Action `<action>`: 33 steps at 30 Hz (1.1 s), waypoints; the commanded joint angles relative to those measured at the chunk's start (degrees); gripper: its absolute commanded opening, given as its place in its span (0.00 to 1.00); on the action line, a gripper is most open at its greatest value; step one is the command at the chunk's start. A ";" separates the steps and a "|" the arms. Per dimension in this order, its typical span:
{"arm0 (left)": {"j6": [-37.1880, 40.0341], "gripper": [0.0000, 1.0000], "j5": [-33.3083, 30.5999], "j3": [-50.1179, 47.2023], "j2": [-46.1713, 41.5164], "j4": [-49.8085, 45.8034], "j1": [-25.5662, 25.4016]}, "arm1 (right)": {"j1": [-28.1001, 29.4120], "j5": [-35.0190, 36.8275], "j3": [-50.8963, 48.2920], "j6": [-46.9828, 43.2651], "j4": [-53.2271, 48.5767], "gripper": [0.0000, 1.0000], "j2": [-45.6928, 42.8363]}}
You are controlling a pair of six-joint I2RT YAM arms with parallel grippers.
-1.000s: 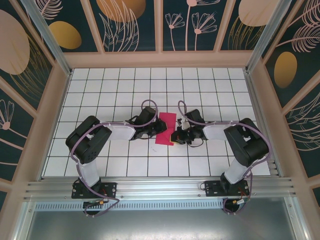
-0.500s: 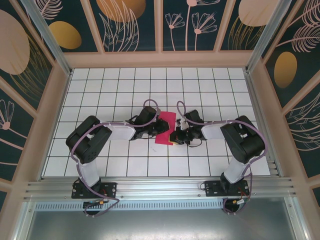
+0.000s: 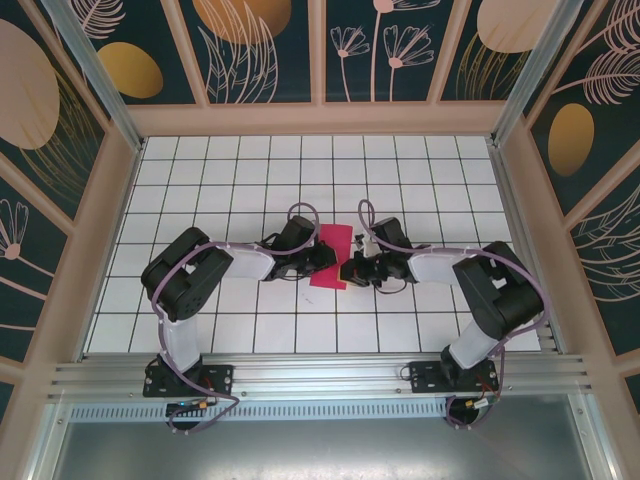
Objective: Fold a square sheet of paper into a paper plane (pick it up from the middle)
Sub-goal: Fold the triangle a second time at the center of the table.
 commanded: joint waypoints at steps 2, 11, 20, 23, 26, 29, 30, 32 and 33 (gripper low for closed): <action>1.83 0.17 -2.18 0.48 1.08 -2.96 0.13 | 1.17 -0.09 -1.32 0.80 -0.05 0.07 1.51; 2.69 0.17 -1.83 1.47 0.97 -4.32 0.18 | 1.21 3.87 0.41 0.36 -3.37 0.06 6.46; 2.91 0.17 -1.56 1.25 0.14 -4.07 0.12 | 0.77 3.56 2.58 0.80 -4.08 0.06 -1.16; 2.98 0.17 -1.49 1.72 0.15 -4.20 0.14 | 0.68 2.95 2.54 1.23 -2.35 0.06 1.58; 2.99 0.17 -1.30 2.05 0.45 -4.22 0.10 | 0.70 4.54 2.49 0.95 -2.89 0.06 4.59; 2.98 0.17 -1.31 2.33 0.46 -4.30 0.17 | 0.59 4.98 1.20 0.93 -2.28 0.06 6.47; 3.08 0.17 -1.30 2.56 0.54 -4.45 0.16 | 0.59 5.11 0.92 0.88 -2.24 0.06 6.80; 3.37 0.18 -1.38 2.93 0.38 -4.95 0.19 | 0.53 5.12 0.91 0.62 -2.70 0.06 6.73; 3.46 0.18 -1.39 3.15 0.13 -5.21 0.11 | 0.51 4.88 0.99 0.49 -2.75 0.06 6.08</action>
